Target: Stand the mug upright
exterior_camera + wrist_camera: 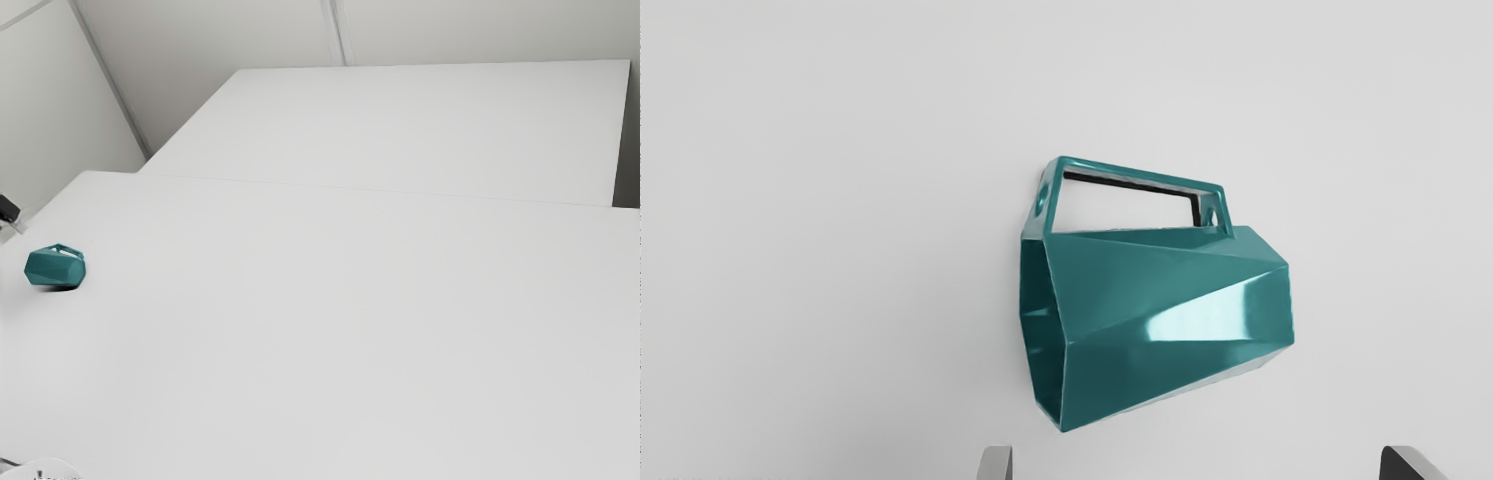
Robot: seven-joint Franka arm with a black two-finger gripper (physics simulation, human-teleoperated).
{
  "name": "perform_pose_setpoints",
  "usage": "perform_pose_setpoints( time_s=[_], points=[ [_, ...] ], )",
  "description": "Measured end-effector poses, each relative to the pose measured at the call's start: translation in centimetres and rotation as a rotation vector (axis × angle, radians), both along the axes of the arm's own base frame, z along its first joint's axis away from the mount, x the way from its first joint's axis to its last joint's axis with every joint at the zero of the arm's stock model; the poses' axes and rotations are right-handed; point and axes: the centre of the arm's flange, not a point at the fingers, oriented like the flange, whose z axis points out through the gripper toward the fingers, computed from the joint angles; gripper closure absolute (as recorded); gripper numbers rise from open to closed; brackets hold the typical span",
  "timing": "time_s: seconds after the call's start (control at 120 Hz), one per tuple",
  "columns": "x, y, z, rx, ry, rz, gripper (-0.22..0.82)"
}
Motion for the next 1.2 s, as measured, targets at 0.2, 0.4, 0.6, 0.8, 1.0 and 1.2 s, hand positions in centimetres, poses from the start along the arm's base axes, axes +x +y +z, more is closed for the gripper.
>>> perform_pose_setpoints(
  time_s=[0.2,0.4,0.6,0.8,1.0,1.2],
  points=[
    [-1.6,4.0,-3.6,-0.031,-0.029,-0.054,0.0],
    [-0.1,3.9,-7.5,-0.079,-0.05,-0.144,0.0],
    [0.9,3.1,-9.6,-0.146,-0.108,-0.206,0.0],
    [0.7,3.1,-10.9,-0.198,-0.154,-0.223,0.0],
    [-0.3,3.6,-11.7,-0.266,-0.211,-0.209,0.0],
    [-0.5,3.5,-13.1,-0.326,-0.25,-0.203,0.05]
  ],
)
